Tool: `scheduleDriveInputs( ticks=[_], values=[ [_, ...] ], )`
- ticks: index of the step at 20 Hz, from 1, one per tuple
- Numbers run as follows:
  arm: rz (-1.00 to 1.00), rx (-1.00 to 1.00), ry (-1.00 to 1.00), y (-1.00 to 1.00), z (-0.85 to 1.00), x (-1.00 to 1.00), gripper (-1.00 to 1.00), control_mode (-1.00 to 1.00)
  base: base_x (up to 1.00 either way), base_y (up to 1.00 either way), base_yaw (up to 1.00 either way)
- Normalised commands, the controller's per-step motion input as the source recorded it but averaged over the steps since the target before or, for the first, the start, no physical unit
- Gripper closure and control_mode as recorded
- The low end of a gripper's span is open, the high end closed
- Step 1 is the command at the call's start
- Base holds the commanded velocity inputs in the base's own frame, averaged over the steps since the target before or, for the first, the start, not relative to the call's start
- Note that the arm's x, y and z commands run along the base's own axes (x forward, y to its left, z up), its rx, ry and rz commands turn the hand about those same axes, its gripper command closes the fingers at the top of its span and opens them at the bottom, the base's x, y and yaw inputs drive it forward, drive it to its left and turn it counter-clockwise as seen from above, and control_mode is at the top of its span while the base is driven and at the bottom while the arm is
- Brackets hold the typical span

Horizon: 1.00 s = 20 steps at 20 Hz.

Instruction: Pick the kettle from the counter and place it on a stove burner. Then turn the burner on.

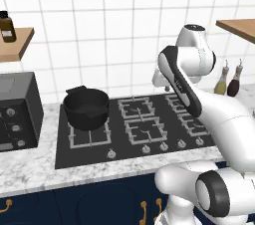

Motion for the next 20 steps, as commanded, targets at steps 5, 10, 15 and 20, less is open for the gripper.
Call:
scheduleDriveInputs(
  ticks=[5,10,15,20],
  values=[
    [-0.07,0.03,-0.02,-0.4,0.0,-0.28,-1.0,-1.0,0.0,0.0,0.0],
    [-0.17,0.02,-0.04,-0.88,0.0,-0.35,-1.0,-1.0,0.0,0.0,0.0],
    [-0.17,0.01,-0.04,-1.0,0.0,-0.19,-1.0,-1.0,0.0,0.0,0.0],
    [-0.16,-0.01,0.0,-1.0,-0.14,-0.01,-1.0,-1.0,0.0,0.0,0.0]
  ],
)
